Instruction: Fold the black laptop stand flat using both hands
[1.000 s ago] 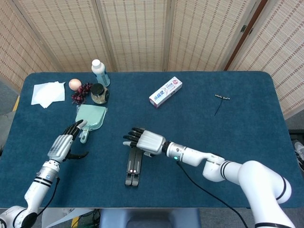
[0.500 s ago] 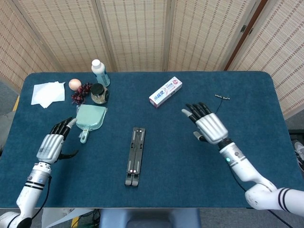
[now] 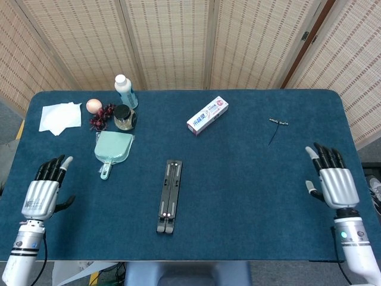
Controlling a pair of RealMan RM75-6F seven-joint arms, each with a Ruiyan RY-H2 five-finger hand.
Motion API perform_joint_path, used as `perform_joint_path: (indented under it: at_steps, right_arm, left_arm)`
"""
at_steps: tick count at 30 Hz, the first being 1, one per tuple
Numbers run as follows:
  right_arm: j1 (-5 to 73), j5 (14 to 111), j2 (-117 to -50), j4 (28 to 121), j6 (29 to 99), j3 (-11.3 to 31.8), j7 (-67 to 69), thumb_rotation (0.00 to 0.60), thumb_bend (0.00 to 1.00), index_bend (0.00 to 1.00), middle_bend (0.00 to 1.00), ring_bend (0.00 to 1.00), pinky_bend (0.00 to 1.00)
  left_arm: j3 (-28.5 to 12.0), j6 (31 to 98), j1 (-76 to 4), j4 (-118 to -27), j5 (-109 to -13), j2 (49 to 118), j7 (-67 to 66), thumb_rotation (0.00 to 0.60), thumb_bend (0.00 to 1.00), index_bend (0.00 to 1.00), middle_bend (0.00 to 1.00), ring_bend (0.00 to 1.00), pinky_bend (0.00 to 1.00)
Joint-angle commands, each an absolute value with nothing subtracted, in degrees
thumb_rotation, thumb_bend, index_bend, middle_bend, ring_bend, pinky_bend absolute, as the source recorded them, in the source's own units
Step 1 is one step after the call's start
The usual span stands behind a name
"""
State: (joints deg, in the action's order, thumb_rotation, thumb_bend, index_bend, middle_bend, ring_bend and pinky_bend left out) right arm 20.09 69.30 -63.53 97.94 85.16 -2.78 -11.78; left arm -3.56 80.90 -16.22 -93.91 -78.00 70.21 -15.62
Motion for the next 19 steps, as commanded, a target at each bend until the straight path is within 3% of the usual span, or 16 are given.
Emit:
perform_joint_path:
  at_steps: [1,8,19]
  right_arm:
    - [15.54,68.71,-62.75,98.91,87.98,-3.59,-9.56,0.600,0.28,0.00,0.00,0.00,0.00]
    - [10.32,70.68,-62.16,100.01,91.21,-4.04,-8.84,0.600,0.28,0.00,0.00,0.00,0.00]
    - [8.25,72.05,-62.37,100.20,88.96,-2.09,-8.62,0.600,0.28,0.00,0.00,0.00,0.00]
  left_arm:
    - [-1.87,84.18,-13.29,-96.82,-79.04,69.18,-18.18,0.600,0.20,0.00,0.00,0.00,0.08]
    - [0.06,88.30,-9.46,-99.12,-80.51,69.03,-21.67,0.600,0.20,0.00,0.00,0.00,0.08]
    - [-0.15,89.08,-7.66,-100.08,-81.58,68.91,-21.66,0.600,0.20,0.00,0.00,0.00,0.08]
